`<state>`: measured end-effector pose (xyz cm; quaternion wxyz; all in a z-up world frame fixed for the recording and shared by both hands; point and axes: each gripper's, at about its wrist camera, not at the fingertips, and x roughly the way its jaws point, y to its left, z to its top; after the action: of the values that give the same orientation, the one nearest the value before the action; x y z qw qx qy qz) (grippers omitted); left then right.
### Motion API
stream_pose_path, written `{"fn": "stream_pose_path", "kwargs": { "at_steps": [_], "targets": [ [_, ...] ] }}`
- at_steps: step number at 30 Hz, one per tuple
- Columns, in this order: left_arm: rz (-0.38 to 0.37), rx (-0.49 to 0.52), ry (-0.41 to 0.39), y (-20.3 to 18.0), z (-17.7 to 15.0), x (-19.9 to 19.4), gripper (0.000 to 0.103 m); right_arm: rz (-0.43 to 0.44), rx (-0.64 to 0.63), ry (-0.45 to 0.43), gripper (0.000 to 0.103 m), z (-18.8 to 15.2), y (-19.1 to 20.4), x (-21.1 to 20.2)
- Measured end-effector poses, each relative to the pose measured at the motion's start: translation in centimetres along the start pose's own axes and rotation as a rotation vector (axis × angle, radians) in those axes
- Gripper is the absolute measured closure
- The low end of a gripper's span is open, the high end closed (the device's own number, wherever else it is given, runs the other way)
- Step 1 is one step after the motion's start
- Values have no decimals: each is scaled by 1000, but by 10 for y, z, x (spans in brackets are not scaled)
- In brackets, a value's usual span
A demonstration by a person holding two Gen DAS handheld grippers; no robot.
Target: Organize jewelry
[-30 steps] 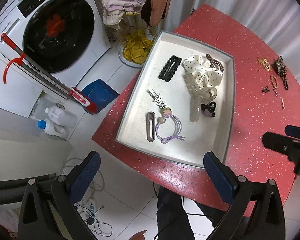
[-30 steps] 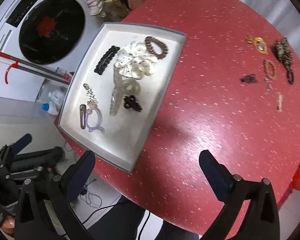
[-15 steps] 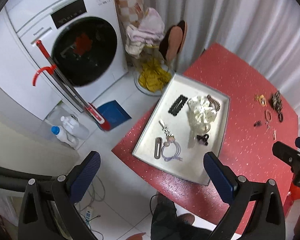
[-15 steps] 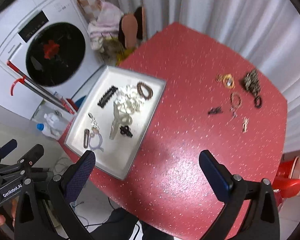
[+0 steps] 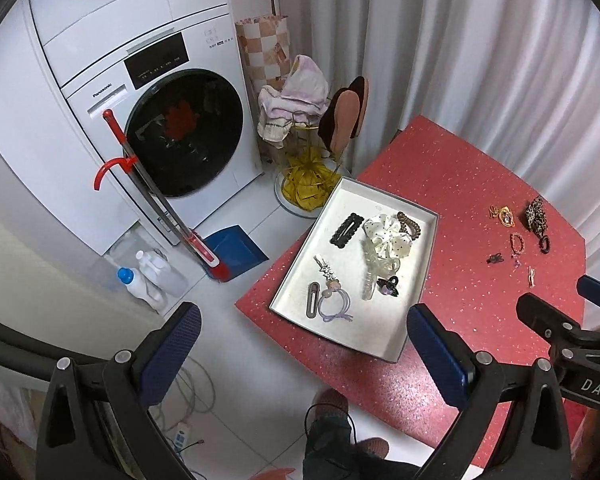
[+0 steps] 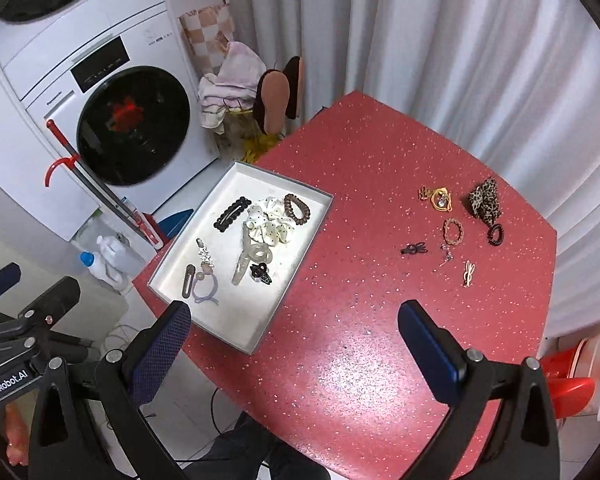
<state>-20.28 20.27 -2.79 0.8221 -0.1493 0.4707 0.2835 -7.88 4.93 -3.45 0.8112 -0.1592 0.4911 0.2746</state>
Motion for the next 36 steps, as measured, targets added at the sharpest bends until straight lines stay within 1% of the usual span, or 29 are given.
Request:
{"fn": "stream_pose_path", "kwargs": {
  "at_steps": [10, 36],
  "targets": [
    [2, 4, -19, 0, -9, -13, 0, 3, -9, -26, 0, -7, 4, -15],
    [12, 3, -21, 1, -19, -21, 0, 5, -12, -38, 0, -13, 9, -27]
  ]
}}
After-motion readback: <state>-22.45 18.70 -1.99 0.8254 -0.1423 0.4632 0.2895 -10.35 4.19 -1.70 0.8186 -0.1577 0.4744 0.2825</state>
